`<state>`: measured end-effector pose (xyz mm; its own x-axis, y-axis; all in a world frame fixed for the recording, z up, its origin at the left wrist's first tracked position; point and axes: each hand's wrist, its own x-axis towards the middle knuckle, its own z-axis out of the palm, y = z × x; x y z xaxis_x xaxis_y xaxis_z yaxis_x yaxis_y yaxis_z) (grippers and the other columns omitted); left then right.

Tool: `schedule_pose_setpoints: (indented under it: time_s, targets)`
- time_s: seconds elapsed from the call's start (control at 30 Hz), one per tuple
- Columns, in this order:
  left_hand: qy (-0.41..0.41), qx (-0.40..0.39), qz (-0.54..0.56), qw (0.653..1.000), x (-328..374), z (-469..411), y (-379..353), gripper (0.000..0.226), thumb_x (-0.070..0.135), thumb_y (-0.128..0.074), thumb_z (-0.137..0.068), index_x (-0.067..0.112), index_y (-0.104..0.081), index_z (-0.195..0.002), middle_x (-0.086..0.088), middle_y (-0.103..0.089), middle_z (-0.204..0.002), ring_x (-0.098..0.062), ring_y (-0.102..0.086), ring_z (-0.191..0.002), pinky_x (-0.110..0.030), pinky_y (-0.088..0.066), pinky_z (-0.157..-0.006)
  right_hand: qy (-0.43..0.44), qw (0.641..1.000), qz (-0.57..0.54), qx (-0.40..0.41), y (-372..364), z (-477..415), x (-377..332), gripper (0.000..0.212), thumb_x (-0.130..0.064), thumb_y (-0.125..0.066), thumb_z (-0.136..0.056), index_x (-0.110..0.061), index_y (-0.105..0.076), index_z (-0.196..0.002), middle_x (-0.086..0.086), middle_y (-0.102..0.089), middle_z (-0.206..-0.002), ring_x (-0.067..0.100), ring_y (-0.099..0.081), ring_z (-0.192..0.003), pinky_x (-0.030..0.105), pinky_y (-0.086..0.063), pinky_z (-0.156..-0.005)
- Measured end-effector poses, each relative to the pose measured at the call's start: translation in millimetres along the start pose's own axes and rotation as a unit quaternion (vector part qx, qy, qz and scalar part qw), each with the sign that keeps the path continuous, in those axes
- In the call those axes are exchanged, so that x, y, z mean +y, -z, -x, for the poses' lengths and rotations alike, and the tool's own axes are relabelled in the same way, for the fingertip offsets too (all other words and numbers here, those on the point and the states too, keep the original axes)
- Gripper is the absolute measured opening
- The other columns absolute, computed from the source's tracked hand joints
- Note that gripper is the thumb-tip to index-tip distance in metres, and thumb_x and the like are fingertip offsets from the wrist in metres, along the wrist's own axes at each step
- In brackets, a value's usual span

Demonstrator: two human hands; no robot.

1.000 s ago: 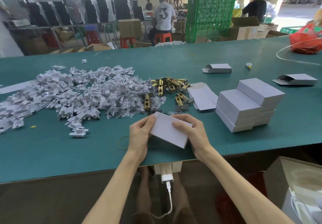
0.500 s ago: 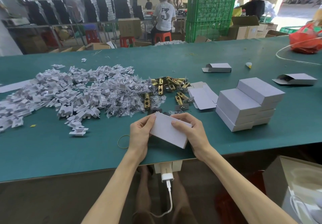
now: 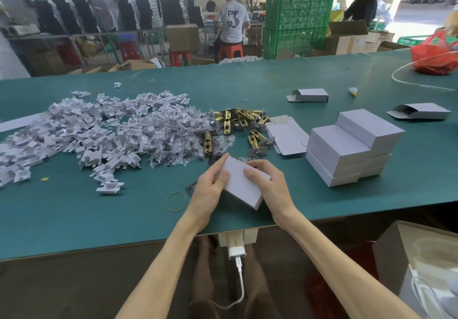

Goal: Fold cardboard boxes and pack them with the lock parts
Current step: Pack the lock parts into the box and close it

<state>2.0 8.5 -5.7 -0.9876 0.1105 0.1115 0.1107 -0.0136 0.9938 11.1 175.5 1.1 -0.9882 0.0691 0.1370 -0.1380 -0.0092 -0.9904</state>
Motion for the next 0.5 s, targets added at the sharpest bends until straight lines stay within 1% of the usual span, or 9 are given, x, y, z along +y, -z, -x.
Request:
schedule_pose_setpoints:
  time_s: [0.1,0.2,0.27,0.33,0.4,0.47,0.5]
  targets:
    - [0.002,-0.004,0.000,1.000,0,-1,1,0.045,0.021,-0.053,-0.108,0.025,-0.049,-0.153,0.001,-0.061,-0.145,-0.017,-0.060,-0.120,-0.044,-0.047,-0.110,0.002,1.000,0.003,0.007,0,-1,0,0.026,-0.043,-0.070,-0.082,-0.025,-0.071,-0.101,-0.008,-0.072,-0.097,0.006,-0.066,-0.080,0.020,-0.052,-0.064]
    - [0.006,-0.001,0.012,1.000,0,-1,2,0.044,0.021,-0.054,-0.107,0.026,-0.052,-0.151,0.001,-0.065,-0.140,-0.016,-0.063,-0.115,-0.040,-0.051,-0.104,0.005,1.000,0.013,0.008,0,-1,-1,0.021,-0.040,-0.071,-0.086,-0.024,-0.070,-0.100,-0.009,-0.071,-0.096,0.004,-0.065,-0.078,0.020,-0.052,-0.063]
    - [0.001,0.013,0.019,1.000,1,0,2,0.042,0.017,-0.054,-0.107,0.023,-0.055,-0.149,0.002,-0.067,-0.138,-0.015,-0.064,-0.113,-0.036,-0.053,-0.100,0.007,1.000,0.030,0.002,-1,0,-1,0.014,-0.035,-0.071,-0.092,-0.025,-0.070,-0.101,-0.009,-0.070,-0.097,0.003,-0.065,-0.079,0.020,-0.052,-0.064]
    - [0.000,0.037,0.039,0.999,2,0,1,0.040,0.012,-0.055,-0.107,0.018,-0.059,-0.146,0.003,-0.069,-0.136,-0.016,-0.065,-0.113,-0.037,-0.054,-0.100,0.013,0.998,0.063,-0.007,-3,1,-2,0.012,-0.033,-0.069,-0.096,-0.026,-0.069,-0.105,-0.007,-0.068,-0.103,0.006,-0.064,-0.086,0.020,-0.053,-0.068]
    - [0.003,0.052,0.049,0.997,4,0,1,0.037,0.009,-0.056,-0.105,0.016,-0.062,-0.141,0.001,-0.071,-0.133,-0.016,-0.066,-0.112,-0.038,-0.054,-0.100,0.035,0.993,0.109,0.003,-5,2,-5,0.018,-0.032,-0.068,-0.096,-0.025,-0.069,-0.113,-0.003,-0.063,-0.111,0.008,-0.062,-0.095,0.019,-0.052,-0.078]
    - [0.000,0.058,0.046,0.997,5,1,0,0.035,0.007,-0.057,-0.105,0.017,-0.065,-0.137,-0.001,-0.072,-0.130,-0.014,-0.067,-0.108,-0.034,-0.055,-0.096,0.074,0.982,0.169,0.025,-6,7,-9,0.030,-0.032,-0.069,-0.095,-0.021,-0.067,-0.122,-0.001,-0.057,-0.116,0.009,-0.059,-0.100,0.015,-0.048,-0.086]
    - [-0.005,0.063,0.042,0.997,5,1,0,0.034,0.007,-0.057,-0.104,0.017,-0.066,-0.136,0.000,-0.073,-0.129,-0.013,-0.068,-0.108,-0.031,-0.056,-0.094,0.096,0.973,0.209,0.022,-6,10,-11,0.037,-0.035,-0.070,-0.094,-0.019,-0.064,-0.127,-0.001,-0.056,-0.119,0.010,-0.057,-0.105,0.016,-0.046,-0.091]
